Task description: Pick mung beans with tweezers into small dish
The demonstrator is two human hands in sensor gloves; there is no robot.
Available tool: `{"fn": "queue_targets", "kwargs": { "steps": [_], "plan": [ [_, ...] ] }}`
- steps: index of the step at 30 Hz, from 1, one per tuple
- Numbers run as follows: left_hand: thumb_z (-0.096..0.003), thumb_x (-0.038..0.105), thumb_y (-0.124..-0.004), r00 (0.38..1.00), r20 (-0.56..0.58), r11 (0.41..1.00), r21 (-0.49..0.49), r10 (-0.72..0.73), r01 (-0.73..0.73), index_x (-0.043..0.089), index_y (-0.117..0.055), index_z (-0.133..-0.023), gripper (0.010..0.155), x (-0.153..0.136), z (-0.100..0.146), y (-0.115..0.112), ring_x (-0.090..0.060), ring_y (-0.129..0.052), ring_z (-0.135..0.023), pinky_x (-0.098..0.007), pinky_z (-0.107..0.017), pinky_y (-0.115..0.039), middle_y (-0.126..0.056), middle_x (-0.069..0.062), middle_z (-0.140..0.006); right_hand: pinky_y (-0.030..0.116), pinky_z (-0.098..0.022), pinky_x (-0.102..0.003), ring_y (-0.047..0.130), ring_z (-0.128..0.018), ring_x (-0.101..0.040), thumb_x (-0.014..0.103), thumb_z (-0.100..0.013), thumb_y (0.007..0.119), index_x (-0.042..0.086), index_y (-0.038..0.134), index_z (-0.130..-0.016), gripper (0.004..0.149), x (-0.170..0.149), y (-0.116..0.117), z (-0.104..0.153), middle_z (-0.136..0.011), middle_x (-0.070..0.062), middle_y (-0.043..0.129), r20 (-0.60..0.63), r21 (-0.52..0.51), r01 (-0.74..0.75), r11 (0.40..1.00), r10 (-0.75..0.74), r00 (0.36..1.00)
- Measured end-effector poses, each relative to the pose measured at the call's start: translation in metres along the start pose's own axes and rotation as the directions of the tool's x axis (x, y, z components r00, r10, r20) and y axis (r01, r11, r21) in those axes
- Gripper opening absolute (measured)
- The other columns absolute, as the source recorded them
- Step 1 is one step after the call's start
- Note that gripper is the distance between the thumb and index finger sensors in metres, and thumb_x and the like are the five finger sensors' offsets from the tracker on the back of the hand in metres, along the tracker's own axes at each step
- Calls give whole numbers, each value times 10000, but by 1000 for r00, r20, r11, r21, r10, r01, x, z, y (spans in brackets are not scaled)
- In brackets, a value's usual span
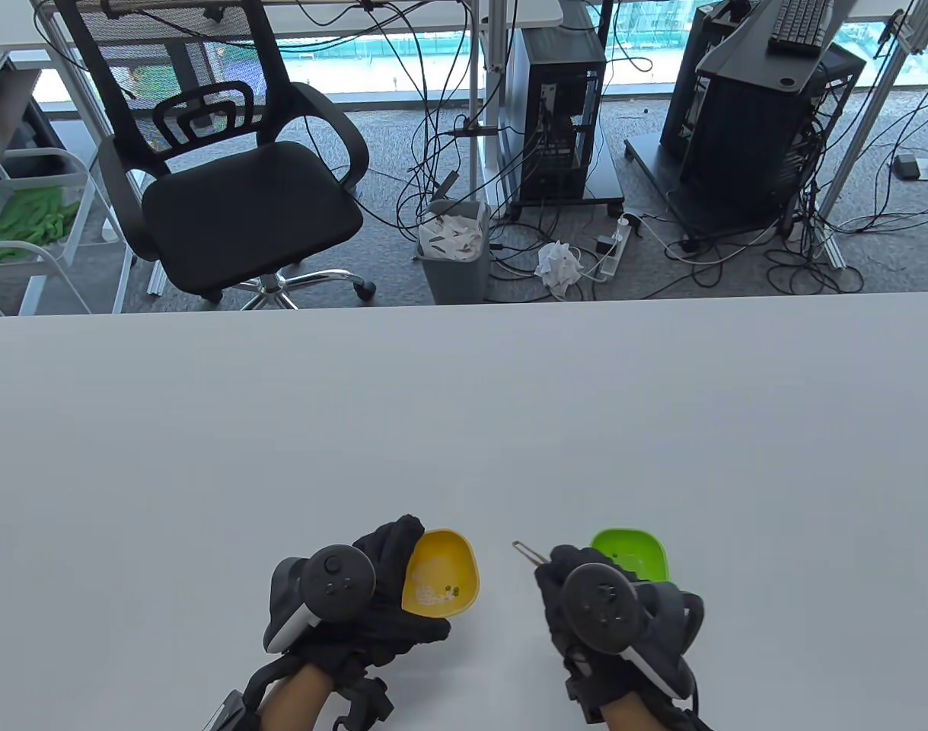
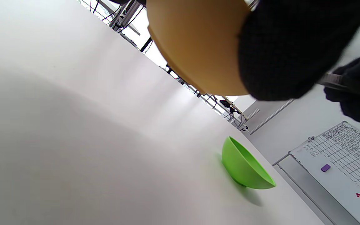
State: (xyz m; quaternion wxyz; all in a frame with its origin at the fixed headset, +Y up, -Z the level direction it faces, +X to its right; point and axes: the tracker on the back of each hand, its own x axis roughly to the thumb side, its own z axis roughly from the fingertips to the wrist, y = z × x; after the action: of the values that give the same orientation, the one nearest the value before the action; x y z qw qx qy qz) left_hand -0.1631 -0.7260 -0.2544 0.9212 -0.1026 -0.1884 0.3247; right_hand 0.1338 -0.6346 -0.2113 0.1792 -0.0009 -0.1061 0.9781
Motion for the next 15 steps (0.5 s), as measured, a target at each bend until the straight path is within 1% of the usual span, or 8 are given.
{"fn": "queue_targets", "kwargs": {
  "steps": [3, 6, 9, 15],
  "plan": [
    [-324, 594, -1003, 1000, 4, 1000, -4, -4, 4, 133, -227, -1138, 1215, 0, 0, 0, -439, -388, -1074, -628, -782, -357, -312, -129, -1181, 871, -166, -323, 915, -198, -76, 316, -461, 900, 46, 975, -674, 352, -38, -6, 3, -450, -139, 986, -114, -30, -30, 999, 27, 993],
    [-323, 592, -1003, 1000, 7, 1000, -9, -12, 12, 133, -226, -1138, 1216, 1, -1, -1, -438, -390, -1074, -628, -781, -358, -310, -128, -1181, 871, -165, -324, 915, -196, -76, 314, -461, 901, 43, 976, -673, 352, -65, -2, 7, -449, -140, 986, -211, -36, -70, 997, 61, 976],
    [-323, 592, -1003, 1000, 7, 1000, -8, -15, 16, 133, -226, -1138, 1216, 1, 0, -2, -440, -389, -1073, -628, -781, -359, -310, -129, -1181, 871, -164, -325, 915, -195, -77, 313, -460, 902, 42, 976, -672, 352, -78, 7, 10, -448, -142, 986, -242, -14, -47, 999, 42, 969],
    [-324, 592, -1003, 1000, 2, 1000, -4, -8, 8, 133, -226, -1138, 1215, -1, 1, -1, -439, -389, -1073, -628, -781, -360, -312, -128, -1181, 872, -164, -324, 916, -194, -76, 314, -459, 900, 45, 975, -671, 351, -83, 15, 7, -446, -139, 987, -253, 14, -38, 999, 41, 967]
  ]
}}
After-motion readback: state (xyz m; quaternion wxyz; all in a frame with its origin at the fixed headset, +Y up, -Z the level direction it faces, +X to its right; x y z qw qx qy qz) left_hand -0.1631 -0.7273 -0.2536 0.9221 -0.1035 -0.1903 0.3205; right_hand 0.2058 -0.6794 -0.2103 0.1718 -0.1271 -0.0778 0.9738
